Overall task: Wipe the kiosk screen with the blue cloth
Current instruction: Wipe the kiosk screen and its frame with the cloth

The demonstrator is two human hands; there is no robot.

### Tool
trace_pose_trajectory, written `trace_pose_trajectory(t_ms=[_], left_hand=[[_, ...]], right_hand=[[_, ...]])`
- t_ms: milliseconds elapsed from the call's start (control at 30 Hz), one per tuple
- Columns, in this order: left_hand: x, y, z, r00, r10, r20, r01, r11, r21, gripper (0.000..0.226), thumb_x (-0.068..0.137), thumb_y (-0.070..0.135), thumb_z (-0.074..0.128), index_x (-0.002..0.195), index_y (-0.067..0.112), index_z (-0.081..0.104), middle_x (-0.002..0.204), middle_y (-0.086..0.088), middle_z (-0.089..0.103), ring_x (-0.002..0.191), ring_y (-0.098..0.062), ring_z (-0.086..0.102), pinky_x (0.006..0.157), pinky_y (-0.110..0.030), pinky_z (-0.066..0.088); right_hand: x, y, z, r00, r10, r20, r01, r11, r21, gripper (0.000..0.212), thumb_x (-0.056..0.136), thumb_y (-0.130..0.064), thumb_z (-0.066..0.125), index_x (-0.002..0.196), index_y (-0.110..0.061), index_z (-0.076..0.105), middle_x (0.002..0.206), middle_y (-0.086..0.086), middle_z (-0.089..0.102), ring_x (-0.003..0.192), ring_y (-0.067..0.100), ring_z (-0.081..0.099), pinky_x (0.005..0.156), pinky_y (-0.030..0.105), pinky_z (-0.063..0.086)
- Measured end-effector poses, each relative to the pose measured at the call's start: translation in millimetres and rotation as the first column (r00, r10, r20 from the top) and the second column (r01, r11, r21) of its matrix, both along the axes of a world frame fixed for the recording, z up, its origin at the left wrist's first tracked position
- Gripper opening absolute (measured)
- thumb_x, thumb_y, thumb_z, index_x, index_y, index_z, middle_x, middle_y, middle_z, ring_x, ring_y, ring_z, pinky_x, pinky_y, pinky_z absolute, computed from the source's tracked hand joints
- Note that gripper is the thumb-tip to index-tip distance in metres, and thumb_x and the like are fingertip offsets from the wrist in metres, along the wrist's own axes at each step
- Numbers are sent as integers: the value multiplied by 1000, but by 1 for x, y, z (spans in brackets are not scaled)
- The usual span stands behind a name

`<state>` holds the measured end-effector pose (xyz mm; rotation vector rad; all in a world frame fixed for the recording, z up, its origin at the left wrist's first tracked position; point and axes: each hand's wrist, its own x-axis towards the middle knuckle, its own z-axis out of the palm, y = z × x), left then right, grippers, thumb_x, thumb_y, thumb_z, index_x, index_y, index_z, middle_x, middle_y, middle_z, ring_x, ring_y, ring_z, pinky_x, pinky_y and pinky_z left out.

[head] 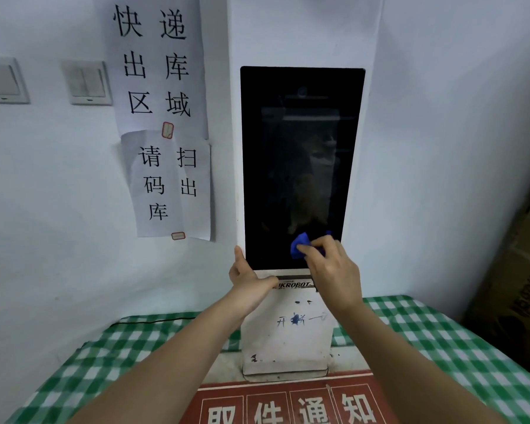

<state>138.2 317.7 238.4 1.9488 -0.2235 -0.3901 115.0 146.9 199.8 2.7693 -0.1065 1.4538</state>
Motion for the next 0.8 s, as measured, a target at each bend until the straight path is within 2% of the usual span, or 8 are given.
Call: trace_pose_trajectory(t_ms=[167, 233, 333, 400, 533, 633, 700, 800], left_hand=[[-1, -1, 2, 1000, 1, -2, -1, 1000, 7, 102, 87, 17, 60, 150, 30, -19, 159, -5, 0, 143, -27, 23, 111, -38, 29], [-1, 0, 3, 1000, -3, -8, 3, 1000, 11, 101, 87, 17, 60, 150, 30, -18, 159, -6, 0, 143, -27, 22, 111, -38, 29], [-1, 2, 5, 1000, -14, -15, 14, 1000, 8, 101, 87, 17, 60, 150, 29, -18, 159, -6, 0, 143, -28, 22, 111, -39, 29], [-2, 2, 5, 1000, -10, -15, 10, 1000, 8, 102, 86, 16, 60, 151, 29, -18, 159, -7, 1, 143, -28, 22, 111, -38, 29], [-3, 2, 7, 1000, -9, -6, 9, 1000, 20, 100, 87, 15, 59, 151, 28, -17, 160, -7, 1, 144, -28, 22, 111, -38, 28], [-2, 3, 8, 1000, -22, -11, 22, 999, 32, 100, 87, 16, 59, 151, 28, -17, 160, -7, 0, 143, -28, 22, 110, -37, 29], [-2, 3, 8, 1000, -22, -14, 22, 999, 36, 100, 87, 16, 59, 151, 28, -17, 160, -7, 1, 143, -28, 22, 110, -38, 29], [-3, 3, 8, 1000, -26, -14, 27, 999, 35, 100, 87, 16, 59, 151, 28, -17, 160, -7, 0, 143, -28, 22, 111, -38, 29]], right_hand=[[-13, -9, -24, 986, 23, -165, -43, 992, -122, 51, 53, 4, 84, 99, -14, 70, 88, 4, 57, 68, 22, 52, 37, 23, 34], [-13, -11, -11, 990, 12, -137, -30, 992, -125, 48, 57, 2, 83, 100, -15, 70, 89, 4, 58, 70, 23, 53, 37, 24, 34], [-8, -9, 11, 1000, -13, -22, 13, 1000, 9, 40, 67, -2, 79, 103, -16, 69, 94, 3, 59, 78, 24, 56, 36, 26, 39], [-7, -8, 9, 1000, -14, 2, 14, 999, 36, 42, 67, -1, 79, 105, -14, 69, 96, 4, 59, 80, 24, 57, 36, 26, 38], [-14, -13, -26, 993, -19, -119, 16, 1000, -25, 47, 59, 0, 83, 101, -15, 68, 92, 2, 56, 74, 22, 54, 35, 23, 32], [-18, -16, -25, 989, -5, -150, -4, 998, -58, 42, 60, 0, 83, 96, -16, 69, 88, 2, 56, 70, 21, 54, 34, 24, 33], [-17, -16, -9, 994, -12, -105, 7, 999, -46, 41, 64, -1, 81, 100, -16, 69, 91, 3, 57, 74, 22, 55, 35, 26, 38], [-13, -18, 8, 999, -32, 19, 31, 996, 80, 38, 71, -2, 78, 106, -15, 69, 97, 5, 60, 81, 24, 57, 37, 28, 42]])
